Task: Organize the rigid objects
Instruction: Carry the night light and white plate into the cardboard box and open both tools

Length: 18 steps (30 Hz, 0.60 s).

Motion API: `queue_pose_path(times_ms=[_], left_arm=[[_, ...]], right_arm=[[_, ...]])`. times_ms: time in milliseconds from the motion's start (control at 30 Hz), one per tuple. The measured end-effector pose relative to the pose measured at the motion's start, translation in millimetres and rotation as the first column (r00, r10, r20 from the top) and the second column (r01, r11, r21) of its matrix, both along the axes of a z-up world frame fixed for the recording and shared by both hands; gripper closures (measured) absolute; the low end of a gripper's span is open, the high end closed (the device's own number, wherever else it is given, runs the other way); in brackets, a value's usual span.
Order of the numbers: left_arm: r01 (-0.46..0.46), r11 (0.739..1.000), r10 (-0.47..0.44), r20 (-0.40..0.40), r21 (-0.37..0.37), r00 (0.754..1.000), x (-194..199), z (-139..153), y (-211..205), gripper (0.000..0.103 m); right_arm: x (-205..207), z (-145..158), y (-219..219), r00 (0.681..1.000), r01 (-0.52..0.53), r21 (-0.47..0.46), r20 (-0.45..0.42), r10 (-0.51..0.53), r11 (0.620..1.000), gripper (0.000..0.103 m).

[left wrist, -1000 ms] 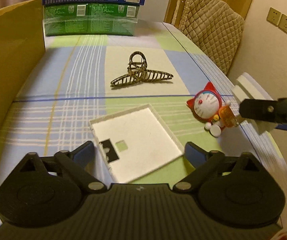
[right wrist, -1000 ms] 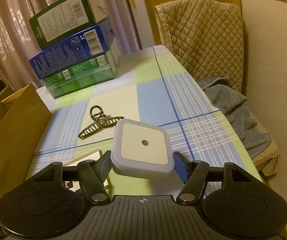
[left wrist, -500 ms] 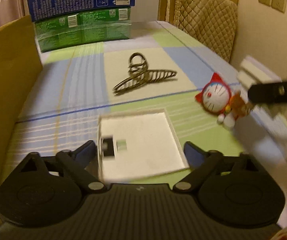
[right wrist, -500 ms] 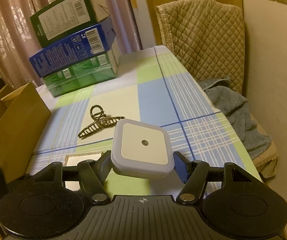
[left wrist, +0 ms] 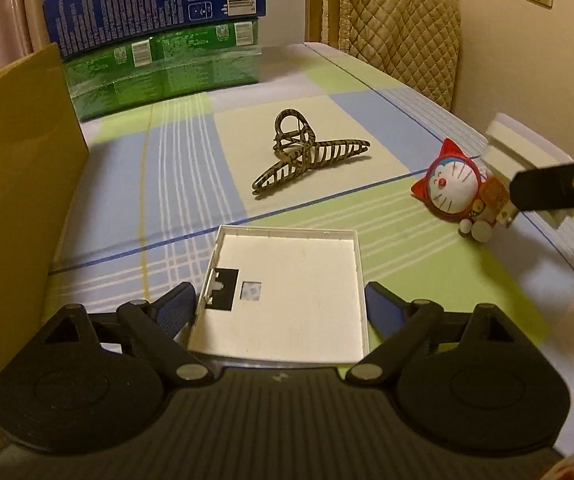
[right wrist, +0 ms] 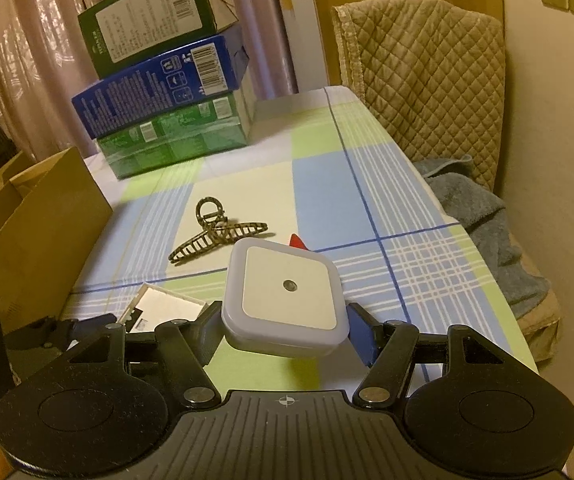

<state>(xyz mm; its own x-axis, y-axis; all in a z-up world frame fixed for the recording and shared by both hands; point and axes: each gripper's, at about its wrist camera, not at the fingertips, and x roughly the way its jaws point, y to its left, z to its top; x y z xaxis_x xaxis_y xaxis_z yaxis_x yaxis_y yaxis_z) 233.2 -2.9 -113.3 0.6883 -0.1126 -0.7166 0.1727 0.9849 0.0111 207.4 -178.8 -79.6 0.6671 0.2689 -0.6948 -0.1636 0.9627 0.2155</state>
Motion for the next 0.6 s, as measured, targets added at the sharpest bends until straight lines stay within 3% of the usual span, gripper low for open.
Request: queue_pose_path(times_ms=[300,600], left_arm=[[-0.017,0.999,0.017,-0.002,-0.033,1.000,-18,13,1,0.018],[-0.040,0.997,0.044,0.064,-0.073,0.997,-55,70,7,0.018]], right_arm=[[-1,3,3,1.000,0.005,-0.004,0.021,-0.005,1.000,0.041],[-14,20,4,0.995,0.032,0.005,0.099,-0.033,0.999,0.041]])
